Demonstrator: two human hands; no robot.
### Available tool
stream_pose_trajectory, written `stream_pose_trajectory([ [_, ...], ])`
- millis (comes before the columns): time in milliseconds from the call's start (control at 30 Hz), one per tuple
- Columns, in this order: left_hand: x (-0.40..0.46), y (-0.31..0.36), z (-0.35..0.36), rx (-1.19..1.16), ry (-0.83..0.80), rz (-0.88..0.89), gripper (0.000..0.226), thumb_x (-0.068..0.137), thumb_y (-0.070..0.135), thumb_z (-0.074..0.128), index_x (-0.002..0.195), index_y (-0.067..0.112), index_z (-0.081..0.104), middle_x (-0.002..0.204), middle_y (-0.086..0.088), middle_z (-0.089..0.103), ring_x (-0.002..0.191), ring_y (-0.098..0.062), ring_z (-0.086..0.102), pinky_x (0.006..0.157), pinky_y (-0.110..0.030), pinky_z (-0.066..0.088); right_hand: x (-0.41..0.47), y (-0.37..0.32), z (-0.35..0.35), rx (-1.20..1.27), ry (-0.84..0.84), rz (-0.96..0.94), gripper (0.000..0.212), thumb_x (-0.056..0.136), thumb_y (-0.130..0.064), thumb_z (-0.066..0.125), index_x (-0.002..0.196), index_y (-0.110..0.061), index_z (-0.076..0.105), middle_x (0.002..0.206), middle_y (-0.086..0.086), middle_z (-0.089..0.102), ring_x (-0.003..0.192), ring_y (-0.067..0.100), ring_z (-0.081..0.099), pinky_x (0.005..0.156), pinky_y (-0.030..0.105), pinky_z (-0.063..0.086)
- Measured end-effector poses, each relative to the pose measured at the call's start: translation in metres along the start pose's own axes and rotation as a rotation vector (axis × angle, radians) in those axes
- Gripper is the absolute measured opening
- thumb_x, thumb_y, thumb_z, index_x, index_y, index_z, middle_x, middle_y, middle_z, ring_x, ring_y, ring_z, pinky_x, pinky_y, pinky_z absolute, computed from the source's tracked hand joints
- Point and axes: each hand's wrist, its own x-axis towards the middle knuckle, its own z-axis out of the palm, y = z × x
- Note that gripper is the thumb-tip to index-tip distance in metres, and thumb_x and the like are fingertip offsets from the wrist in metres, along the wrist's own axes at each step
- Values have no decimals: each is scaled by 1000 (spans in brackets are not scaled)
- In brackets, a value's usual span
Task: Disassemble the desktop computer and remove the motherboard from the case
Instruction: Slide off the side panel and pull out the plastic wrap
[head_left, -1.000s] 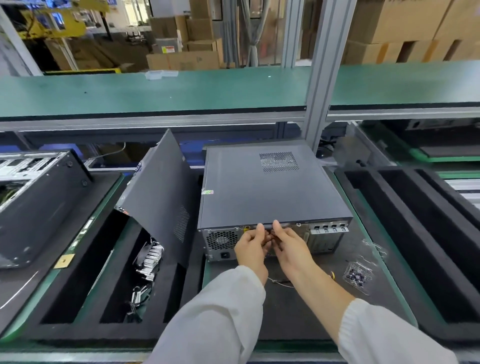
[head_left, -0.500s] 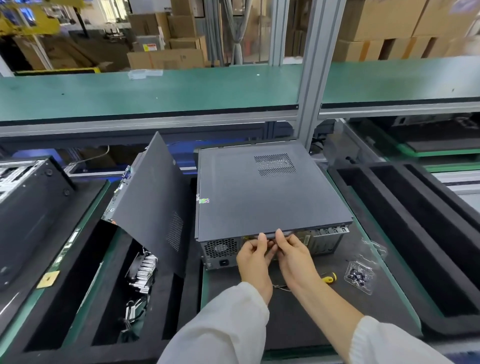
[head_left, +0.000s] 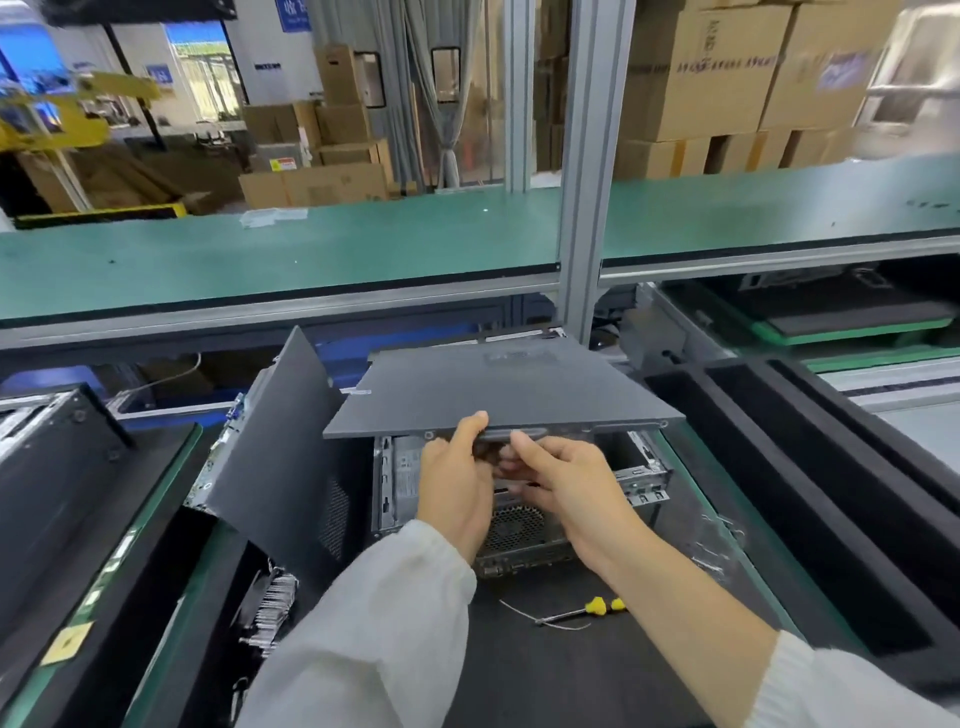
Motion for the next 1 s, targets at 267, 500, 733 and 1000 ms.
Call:
stream_pose_trajectory([
  [267, -26, 52, 47, 139, -289, 126, 12, 87, -5, 52, 79, 4, 53, 66, -7, 54, 59, -14, 56, 54, -25, 51, -37, -112, -27, -1581, -81, -941, 52, 82, -39, 69, 127, -16, 54, 124, 2, 53, 122, 18, 43, 103, 32, 36],
  [500, -37, 67, 143, 210, -481, 59, 11, 91, 12, 58, 83, 5, 61, 64, -7, 66, 60, -17, 66, 66, -31, 59, -48, -170, -73, -1938, 122, -659, 49, 86, -8, 48, 134, -10, 35, 114, 9, 59, 99, 27, 59, 77, 34, 49],
  [733, -51, -42, 266, 482, -750, 59, 12, 94, 17, 60, 97, 6, 63, 95, -11, 62, 88, -19, 55, 76, -30, 41, -50, -217, -187, -1636, 423, -518, 16, 83, 4, 47, 96, -2, 54, 91, 16, 60, 87, 32, 60, 65, 29, 41],
  [1000, -7, -165, 398, 627, -823, 9, 38, 91, 30, 63, 123, 7, 61, 120, -8, 66, 113, -19, 61, 91, -26, 52, -7, -276, -355, -1634, 431, -315, 31, 81, 2, 46, 58, -14, 33, 64, 3, 40, 55, 19, 41, 45, 23, 26],
])
